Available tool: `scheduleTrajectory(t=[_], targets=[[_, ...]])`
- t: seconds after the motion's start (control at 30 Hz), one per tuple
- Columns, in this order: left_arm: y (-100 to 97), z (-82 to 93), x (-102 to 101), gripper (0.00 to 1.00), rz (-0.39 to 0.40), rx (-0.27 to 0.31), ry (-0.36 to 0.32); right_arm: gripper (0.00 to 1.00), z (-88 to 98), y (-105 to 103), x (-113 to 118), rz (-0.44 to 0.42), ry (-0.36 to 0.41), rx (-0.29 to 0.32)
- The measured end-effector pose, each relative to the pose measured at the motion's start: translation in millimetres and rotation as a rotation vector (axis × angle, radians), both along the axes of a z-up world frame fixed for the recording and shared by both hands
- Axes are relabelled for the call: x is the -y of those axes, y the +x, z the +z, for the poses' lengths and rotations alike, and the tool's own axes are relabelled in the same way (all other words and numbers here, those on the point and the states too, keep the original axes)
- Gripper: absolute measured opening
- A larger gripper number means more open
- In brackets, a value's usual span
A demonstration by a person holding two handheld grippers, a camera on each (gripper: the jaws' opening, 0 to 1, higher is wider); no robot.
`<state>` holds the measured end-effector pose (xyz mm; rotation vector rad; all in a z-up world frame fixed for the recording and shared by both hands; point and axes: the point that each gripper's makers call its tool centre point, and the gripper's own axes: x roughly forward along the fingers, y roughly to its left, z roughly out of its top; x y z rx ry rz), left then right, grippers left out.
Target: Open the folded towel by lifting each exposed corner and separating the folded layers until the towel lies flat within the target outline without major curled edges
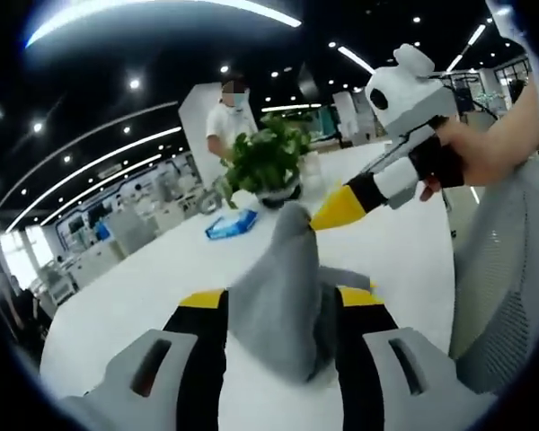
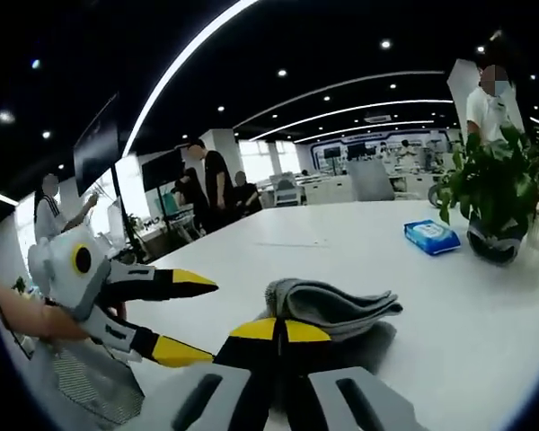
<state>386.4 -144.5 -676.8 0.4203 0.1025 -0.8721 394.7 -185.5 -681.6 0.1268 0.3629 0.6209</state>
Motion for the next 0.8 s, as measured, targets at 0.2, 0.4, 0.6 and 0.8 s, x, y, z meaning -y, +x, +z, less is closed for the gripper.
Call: scheduleTrajectory(t=[0.2,0.4,0.6,0.8], targets=[[0.9,2.9,27,0.47,-0.098,0.084,0.155,0.00,2.2,-2,-3,0.017,0.006,0.004],[16.9,-13.0,32,0.34,-0.067,0.091,0.258,0.00,6.4,-4,-8,0.039,0.027,0.009],[29.6,-8.5,42,0.24,-0.023,0.076,0.261,0.00,7.6,-5,-12,0.056,0.034,0.012],[44.4,-8.0,35,0.07,0.050,0.018,0.271,0.00,31.5,4,-6,0.030,0.129,0.112]])
